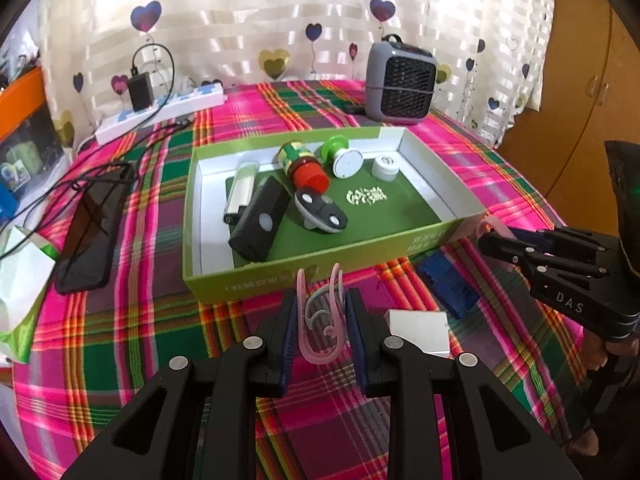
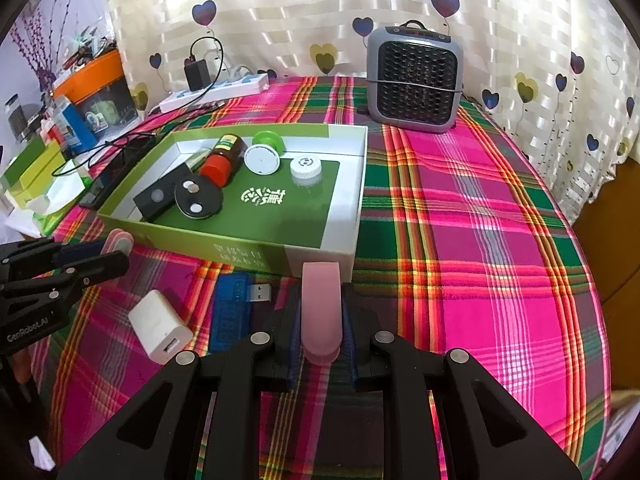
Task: Organize rigid objects
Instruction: 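Close the left tool on the pink earhook while the right tool grasps and lifts the pink stick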
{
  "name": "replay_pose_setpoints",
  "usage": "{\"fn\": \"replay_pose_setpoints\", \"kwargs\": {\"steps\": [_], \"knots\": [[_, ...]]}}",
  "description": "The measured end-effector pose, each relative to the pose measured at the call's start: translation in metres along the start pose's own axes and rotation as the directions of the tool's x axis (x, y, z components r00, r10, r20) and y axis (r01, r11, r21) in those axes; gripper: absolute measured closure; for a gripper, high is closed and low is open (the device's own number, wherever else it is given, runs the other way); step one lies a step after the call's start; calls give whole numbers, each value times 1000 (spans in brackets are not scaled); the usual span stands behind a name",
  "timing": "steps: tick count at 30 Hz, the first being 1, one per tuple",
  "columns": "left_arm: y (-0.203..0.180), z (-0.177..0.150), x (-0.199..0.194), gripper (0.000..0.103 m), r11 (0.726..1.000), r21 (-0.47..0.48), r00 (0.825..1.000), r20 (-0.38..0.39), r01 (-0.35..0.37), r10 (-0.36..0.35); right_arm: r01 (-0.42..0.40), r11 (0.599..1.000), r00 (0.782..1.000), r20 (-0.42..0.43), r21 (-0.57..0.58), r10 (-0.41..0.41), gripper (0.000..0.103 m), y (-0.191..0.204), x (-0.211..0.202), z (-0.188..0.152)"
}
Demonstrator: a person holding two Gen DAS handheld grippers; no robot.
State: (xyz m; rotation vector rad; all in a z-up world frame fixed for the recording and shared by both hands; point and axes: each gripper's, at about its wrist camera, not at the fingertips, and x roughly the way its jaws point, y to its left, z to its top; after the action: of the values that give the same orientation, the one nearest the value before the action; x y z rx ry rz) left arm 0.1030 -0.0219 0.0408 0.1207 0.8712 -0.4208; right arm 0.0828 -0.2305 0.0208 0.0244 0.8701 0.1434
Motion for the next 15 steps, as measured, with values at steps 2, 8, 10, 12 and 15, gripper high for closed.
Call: {"fn": "replay_pose_setpoints", "kwargs": {"steps": [2, 8, 10, 12, 15], "knots": [[-1, 2, -3, 80, 1000, 3, 1000, 7, -4, 4, -2, 1000, 1000, 6, 0, 2, 84, 1, -2, 1], [-2, 10, -9, 80, 1000, 7, 1000, 28, -13, 13, -6, 1000, 1000, 26, -6, 6, 84, 4, -9, 9], [-2, 13, -9, 80, 1000, 9, 999, 33, -16, 16, -9, 1000, 999, 33, -7, 9, 84, 6, -10, 12], [-2, 15, -9, 80, 1000, 9, 999, 33, -19, 19, -15, 1000, 999, 39, -7, 15, 84, 7, -11, 15], [-1, 19, -7, 80, 1000, 9, 999, 35, -22, 22, -24, 1000, 999, 48, -11, 24, 84, 9, -12, 21]]}}
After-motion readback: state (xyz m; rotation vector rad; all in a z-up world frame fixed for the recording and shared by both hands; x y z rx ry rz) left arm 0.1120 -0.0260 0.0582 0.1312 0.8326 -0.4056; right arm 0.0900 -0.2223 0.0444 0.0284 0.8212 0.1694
